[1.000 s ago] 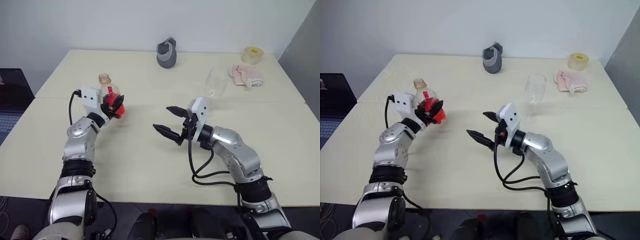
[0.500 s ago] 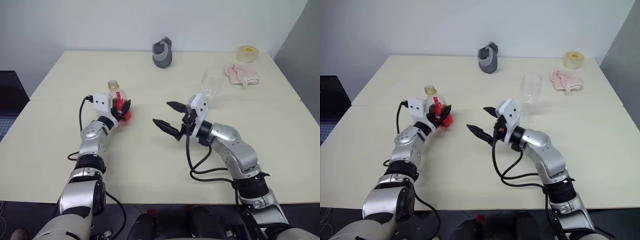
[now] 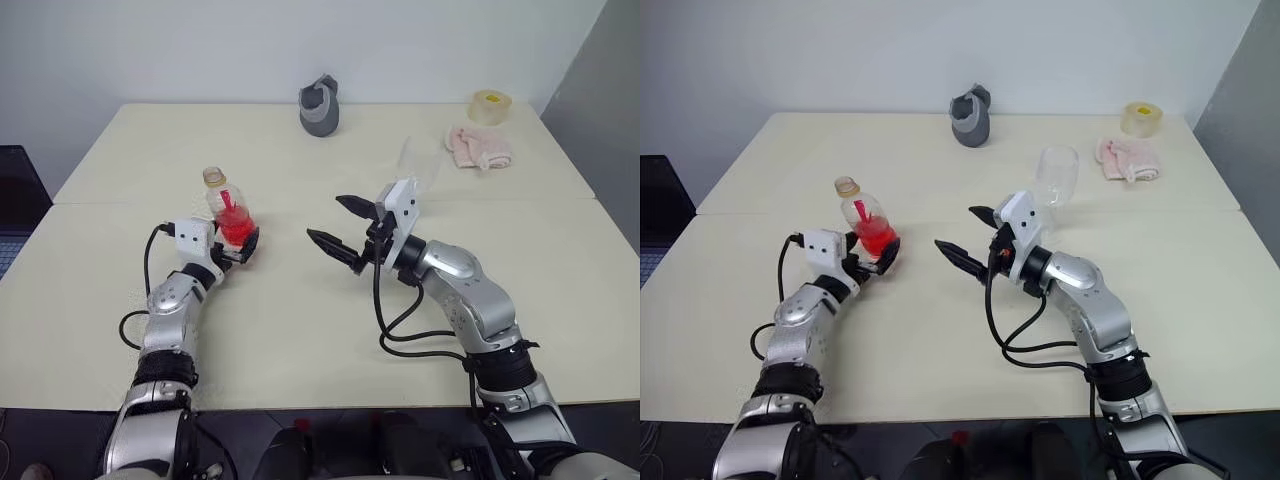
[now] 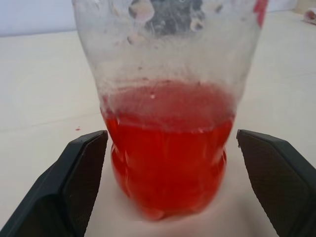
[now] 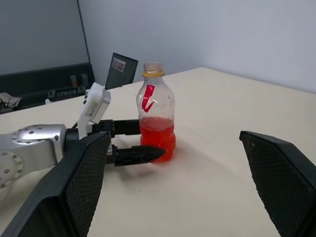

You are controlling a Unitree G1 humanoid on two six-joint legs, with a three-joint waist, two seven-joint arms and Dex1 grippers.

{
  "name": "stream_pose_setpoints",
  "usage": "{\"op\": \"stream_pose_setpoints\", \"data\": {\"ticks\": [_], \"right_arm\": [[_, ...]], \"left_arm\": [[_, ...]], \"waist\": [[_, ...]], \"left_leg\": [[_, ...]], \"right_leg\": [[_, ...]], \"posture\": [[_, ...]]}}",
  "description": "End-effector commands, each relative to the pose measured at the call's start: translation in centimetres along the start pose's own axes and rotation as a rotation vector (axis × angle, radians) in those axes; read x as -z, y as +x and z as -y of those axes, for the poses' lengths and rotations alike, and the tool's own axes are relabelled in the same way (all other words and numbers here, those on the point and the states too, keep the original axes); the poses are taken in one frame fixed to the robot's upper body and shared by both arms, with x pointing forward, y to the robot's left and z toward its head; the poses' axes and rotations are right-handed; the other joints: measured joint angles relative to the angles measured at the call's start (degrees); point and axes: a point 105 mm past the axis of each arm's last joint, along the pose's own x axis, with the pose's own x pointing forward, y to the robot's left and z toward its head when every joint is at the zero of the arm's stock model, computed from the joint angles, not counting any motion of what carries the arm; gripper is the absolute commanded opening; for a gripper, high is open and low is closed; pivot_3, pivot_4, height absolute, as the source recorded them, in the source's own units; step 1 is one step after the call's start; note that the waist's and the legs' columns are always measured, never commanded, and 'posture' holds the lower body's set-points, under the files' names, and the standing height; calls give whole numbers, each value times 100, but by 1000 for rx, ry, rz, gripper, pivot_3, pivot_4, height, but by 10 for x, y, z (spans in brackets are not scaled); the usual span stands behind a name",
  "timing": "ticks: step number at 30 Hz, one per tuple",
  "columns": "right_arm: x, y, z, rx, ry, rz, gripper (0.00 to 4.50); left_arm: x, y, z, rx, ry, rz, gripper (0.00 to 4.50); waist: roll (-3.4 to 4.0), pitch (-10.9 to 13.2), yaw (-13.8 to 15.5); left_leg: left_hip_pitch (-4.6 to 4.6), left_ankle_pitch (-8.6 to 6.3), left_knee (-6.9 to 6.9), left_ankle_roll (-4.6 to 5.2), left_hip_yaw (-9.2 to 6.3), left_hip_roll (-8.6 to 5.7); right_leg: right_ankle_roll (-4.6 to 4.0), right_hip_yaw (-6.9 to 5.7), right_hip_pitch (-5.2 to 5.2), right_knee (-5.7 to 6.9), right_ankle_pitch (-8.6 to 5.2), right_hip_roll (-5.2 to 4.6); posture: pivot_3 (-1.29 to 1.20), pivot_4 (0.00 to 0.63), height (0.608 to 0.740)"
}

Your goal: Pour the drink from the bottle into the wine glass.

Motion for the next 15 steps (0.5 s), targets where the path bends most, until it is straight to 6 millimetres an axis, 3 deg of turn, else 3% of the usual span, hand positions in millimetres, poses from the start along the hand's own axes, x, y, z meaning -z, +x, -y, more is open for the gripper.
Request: {"op": "stream_pose_setpoints", "data": {"ticks": [1, 8, 15], "right_arm": [[-12, 2, -2, -11, -28, 47, 4500], [-6, -7, -1, 13, -27, 26, 4500], [25, -47, 21, 155, -43, -109, 4500]], "left_arm": [[-17, -7, -6, -38, -4, 51, 4486], [-22, -38, 0, -71, -27, 31, 4486], [-34, -68, 60, 109, -68, -13, 4486]], "waist": [[0, 0, 3], [-1, -2, 7], [-8, -6, 122]], "left_leg": [[0, 0, 0, 0, 0, 0], [1, 0, -2, 0, 2, 1], [-2, -2, 0, 3, 7, -1]], "right_leg": [[0, 0, 0, 0, 0, 0], [0, 4, 1, -1, 0, -3], [0, 6, 11, -15, 0, -6]], "posture": [[0, 150, 740], [0, 150, 740], [0, 150, 740]]}}
